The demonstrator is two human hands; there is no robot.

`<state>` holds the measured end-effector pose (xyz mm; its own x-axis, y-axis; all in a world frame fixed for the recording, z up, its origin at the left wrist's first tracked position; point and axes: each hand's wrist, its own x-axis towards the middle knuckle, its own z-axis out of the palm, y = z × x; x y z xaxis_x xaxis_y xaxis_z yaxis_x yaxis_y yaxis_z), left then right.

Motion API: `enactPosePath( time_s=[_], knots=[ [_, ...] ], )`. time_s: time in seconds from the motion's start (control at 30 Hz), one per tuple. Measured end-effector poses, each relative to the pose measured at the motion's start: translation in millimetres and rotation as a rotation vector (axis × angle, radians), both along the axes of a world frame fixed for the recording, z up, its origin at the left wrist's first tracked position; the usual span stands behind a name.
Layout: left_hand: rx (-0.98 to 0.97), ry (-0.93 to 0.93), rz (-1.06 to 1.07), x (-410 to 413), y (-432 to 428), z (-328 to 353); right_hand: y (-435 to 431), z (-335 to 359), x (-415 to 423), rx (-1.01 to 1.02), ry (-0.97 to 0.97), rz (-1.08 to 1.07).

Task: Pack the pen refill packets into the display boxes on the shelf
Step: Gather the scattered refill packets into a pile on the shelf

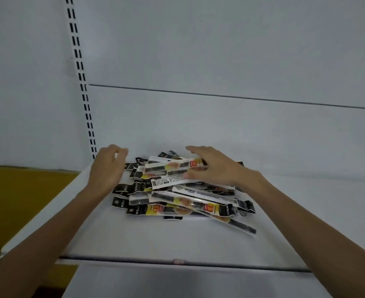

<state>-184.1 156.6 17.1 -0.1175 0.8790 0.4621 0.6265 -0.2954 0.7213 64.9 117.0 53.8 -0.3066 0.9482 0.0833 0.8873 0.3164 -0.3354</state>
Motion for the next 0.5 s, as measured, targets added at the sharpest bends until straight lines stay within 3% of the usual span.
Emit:
enactPosePath(
  time_s=[0.1, 0.23, 0.4, 0.5],
  knots=[
    [-0.144, -0.113, 0.063, -11, 7, -4, -14, 0, 12, 0.088, -0.117, -0.023],
    [-0.363, -0.216, -0.025, -1, 15, -1, -19, -11, 11, 0.046, -0.294, -0.047],
    [-0.436, -0.207, -0.115, 7, 24, -10, -34, -15, 24, 0.277, -0.295, -0.157],
    [-0.490, -0.241, -0.169, 17, 30, -9, -34, -28, 23, 0.145, -0.301, -0.151]
  ],
)
